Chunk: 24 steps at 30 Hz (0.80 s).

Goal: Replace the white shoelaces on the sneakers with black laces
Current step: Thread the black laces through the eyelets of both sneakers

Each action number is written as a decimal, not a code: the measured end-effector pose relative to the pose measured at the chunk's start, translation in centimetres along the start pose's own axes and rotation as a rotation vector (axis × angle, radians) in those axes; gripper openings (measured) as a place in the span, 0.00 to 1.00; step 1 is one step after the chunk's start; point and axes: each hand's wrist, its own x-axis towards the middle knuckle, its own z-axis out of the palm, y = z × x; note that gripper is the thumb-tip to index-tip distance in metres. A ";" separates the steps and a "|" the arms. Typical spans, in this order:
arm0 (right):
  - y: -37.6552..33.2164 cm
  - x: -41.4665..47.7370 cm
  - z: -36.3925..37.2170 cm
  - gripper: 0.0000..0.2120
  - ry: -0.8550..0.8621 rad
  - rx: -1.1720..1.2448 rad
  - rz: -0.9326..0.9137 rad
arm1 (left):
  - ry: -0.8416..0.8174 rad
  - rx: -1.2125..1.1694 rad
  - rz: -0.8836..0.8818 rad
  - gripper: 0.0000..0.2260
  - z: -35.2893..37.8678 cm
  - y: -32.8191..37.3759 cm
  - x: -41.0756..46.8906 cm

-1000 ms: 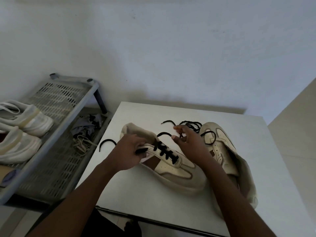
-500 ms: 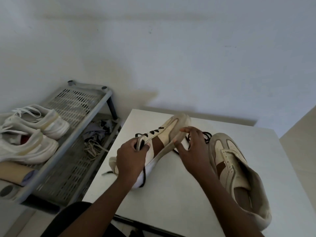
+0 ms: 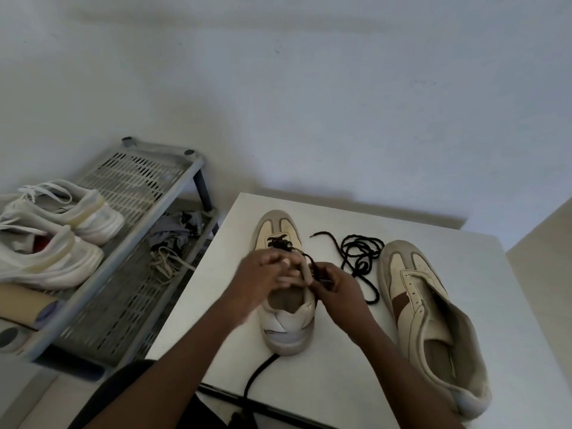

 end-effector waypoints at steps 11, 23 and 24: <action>-1.7 0.5 -1.0 0.14 -0.052 0.239 0.156 | 0.181 0.771 0.089 0.06 -3.4 -1.6 1.7; -6.4 4.1 -7.2 0.09 -0.127 0.018 0.171 | 0.172 0.555 0.074 0.09 -4.4 -0.4 2.5; -6.8 4.3 -7.8 0.09 -0.081 0.040 0.161 | 0.200 0.565 0.132 0.07 -4.3 -0.3 2.4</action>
